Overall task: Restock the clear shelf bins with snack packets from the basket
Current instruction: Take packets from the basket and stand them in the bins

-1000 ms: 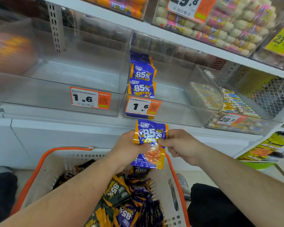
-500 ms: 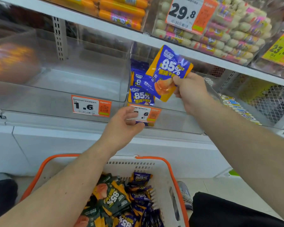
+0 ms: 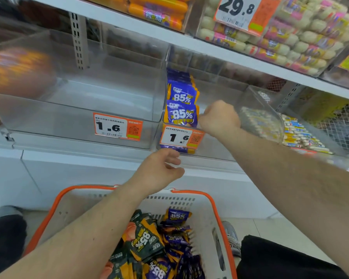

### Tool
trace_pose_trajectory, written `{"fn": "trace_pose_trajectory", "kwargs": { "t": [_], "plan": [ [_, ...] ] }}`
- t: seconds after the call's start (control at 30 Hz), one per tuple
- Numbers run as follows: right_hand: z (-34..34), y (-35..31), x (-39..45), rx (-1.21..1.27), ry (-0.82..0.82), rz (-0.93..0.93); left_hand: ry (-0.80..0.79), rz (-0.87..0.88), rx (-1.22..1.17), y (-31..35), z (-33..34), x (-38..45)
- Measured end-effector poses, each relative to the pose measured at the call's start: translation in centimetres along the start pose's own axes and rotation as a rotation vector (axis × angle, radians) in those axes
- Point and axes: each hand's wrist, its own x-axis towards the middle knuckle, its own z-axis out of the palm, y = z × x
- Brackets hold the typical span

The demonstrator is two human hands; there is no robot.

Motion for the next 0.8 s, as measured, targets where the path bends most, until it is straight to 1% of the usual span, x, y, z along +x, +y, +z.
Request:
{"fn": "trace_pose_trajectory", "kwargs": {
  "t": [0.03,0.07,0.1,0.13,0.17,0.2,0.23,0.3,0.33,0.37,0.4,0.43,0.5,0.57,0.67,0.8],
  "plan": [
    [0.7,0.8,-0.8,0.053,0.21,-0.147,-0.015,-0.022,0.013,-0.5,0.2,0.0],
    [1.3,1.5,-2.1,0.115,0.372,-0.357,-0.032,-0.043,0.028,-0.9,0.4,0.0],
    [1.9,2.2,-3.8,0.148,0.451,-0.556,-0.053,-0.063,0.053,-1.6,0.6,-0.1],
    [2.8,3.0,-5.4,0.176,0.419,-0.698,-0.076,-0.079,0.086,-2.3,0.9,-0.2],
    [3.8,4.1,-6.8,0.173,0.338,-0.782,-0.1,-0.094,0.126,-2.9,1.1,-0.2],
    [5.1,5.3,-8.2,0.138,0.222,-0.804,-0.12,-0.112,0.165,-3.6,1.3,-0.3],
    [6.5,6.6,-9.2,0.065,0.067,-0.79,-0.134,-0.132,0.198,-4.2,1.5,-0.4],
    [8.8,8.9,-10.7,-0.192,-0.385,-0.641,-0.143,-0.168,0.24,-5.1,1.7,-0.5],
    [9.9,9.8,-11.1,-0.295,-0.581,-0.559,-0.142,-0.184,0.249,-5.5,1.8,-0.5],
    [10.8,10.5,-11.4,-0.332,-0.728,-0.483,-0.144,-0.2,0.256,-5.9,1.9,-0.5],
    [11.6,10.8,-11.7,-0.345,-0.838,-0.403,-0.149,-0.209,0.266,-6.3,2.0,-0.4],
    [12.7,11.2,-12.0,-0.341,-0.912,-0.349,-0.16,-0.215,0.28,-6.7,2.2,-0.4],
    [15.4,11.9,-12.2,-0.371,-0.981,-0.303,-0.183,-0.23,0.301,-7.4,2.5,-0.4],
    [18.3,12.2,-12.5,-0.447,-1.015,-0.305,-0.2,-0.248,0.316,-8.1,2.7,-0.2],
    [21.4,12.1,-12.8,-0.485,-1.058,-0.309,-0.202,-0.267,0.351,-9.1,2.8,0.0],
    [23.4,12.4,-13.2,-0.513,-1.014,-0.339,-0.207,-0.307,0.368,-9.9,2.7,0.0]
  ]
}}
